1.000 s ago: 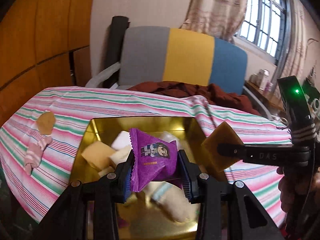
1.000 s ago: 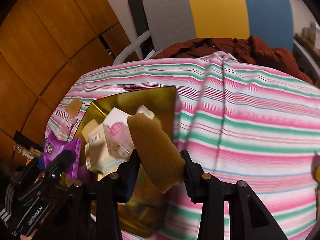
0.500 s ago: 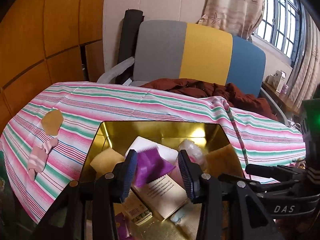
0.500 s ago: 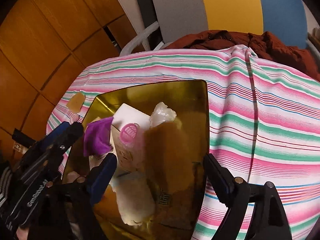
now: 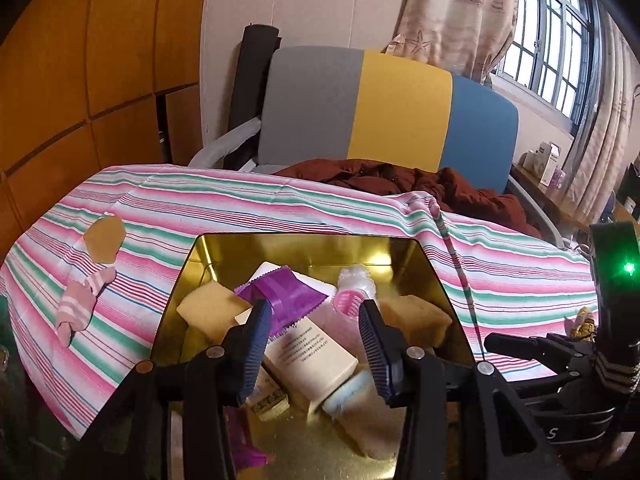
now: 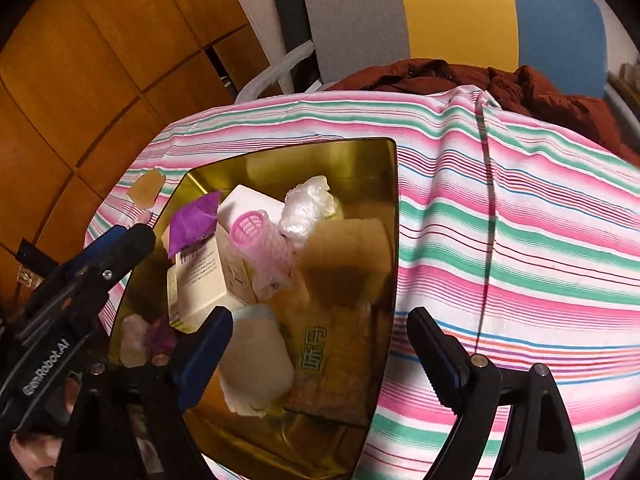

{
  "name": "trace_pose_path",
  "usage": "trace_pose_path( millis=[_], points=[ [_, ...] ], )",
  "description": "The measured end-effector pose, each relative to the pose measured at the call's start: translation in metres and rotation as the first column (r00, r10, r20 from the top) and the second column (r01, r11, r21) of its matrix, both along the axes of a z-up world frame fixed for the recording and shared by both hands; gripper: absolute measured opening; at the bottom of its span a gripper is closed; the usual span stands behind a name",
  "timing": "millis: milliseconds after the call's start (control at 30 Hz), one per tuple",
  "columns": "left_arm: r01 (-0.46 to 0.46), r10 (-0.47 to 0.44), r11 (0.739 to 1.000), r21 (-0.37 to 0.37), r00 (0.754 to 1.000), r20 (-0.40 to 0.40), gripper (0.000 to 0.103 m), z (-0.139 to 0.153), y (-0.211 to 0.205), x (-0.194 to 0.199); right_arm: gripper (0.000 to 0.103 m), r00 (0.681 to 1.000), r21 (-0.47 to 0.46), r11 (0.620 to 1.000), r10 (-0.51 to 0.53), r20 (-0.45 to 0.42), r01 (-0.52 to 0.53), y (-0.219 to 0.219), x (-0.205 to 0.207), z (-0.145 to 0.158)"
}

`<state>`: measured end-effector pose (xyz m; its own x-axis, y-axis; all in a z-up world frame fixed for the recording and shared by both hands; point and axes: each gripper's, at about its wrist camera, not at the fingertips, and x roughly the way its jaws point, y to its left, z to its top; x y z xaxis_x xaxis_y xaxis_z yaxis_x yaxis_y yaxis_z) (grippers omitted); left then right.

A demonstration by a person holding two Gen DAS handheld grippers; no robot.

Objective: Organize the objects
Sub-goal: 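Carry the purple bag and tan sponge over the gold tray and release both, then move both open tools from the tray to the yellow pouch and cracker pack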

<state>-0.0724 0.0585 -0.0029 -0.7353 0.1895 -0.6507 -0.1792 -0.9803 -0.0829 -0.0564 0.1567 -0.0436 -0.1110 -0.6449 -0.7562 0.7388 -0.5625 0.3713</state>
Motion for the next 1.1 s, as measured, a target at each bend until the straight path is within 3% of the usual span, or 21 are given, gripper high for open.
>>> trace_pose_path(
  millis=[633,1100],
  points=[
    [-0.022,0.021,1.0,0.007,1.0,0.021,0.046,-0.006,0.005,0.037,0.097,0.975,0.026,0.998,-0.049,-0.216,0.056,0.048,0.036,0.013],
    [0.06,-0.059,0.998,-0.036,0.998,0.018,0.046,-0.007,0.036,0.056,0.099,0.964,0.014,0.999,-0.045,-0.263,0.05,0.08,0.042,0.013]
  ],
)
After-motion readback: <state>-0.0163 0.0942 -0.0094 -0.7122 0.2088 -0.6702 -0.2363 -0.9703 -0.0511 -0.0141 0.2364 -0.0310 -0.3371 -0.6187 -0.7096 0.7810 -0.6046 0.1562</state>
